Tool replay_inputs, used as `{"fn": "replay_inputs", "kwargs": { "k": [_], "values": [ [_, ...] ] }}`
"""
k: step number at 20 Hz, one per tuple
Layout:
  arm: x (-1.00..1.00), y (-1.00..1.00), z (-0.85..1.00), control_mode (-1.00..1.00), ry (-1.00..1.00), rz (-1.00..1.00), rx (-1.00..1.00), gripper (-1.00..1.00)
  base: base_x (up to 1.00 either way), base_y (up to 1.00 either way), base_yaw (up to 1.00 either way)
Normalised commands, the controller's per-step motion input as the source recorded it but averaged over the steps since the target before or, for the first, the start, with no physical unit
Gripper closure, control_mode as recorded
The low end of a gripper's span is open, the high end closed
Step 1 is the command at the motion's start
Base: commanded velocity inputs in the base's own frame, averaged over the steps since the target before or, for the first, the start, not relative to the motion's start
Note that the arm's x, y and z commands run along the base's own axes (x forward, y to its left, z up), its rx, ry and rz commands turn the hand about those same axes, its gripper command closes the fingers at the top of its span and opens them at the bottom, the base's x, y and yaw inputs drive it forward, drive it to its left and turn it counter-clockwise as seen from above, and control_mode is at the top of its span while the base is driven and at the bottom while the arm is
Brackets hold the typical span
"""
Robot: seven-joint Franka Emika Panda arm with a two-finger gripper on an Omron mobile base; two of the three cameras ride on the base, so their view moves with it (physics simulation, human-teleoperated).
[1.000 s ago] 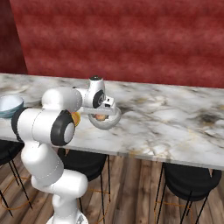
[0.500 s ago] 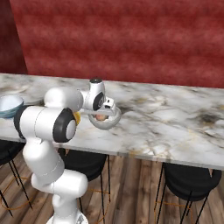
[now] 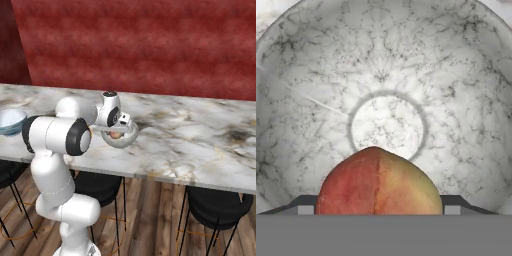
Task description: Take the fruits from the plate on the dining counter and place two fruits in each bowl.
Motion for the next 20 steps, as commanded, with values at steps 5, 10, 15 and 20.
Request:
{"fn": "replay_inputs", "kwargs": {
  "k": [5, 10, 15, 20],
  "values": [
    [0.00, 0.00, -0.03, -1.00, 0.00, 0.00, 0.00, -1.00, 0.00, 0.00, 0.00],
    [0.00, -0.03, 0.04, -1.00, 0.00, 0.00, 0.01, -1.00, 0.00, 0.00, 0.00],
    [0.00, 0.00, 0.04, -1.00, 0.00, 0.00, 0.00, -1.00, 0.00, 0.00, 0.00],
    [-0.49, 0.02, 0.79, -1.00, -0.15, 0.02, 0.00, -1.00, 0.00, 0.00, 0.00]
  ]
}}
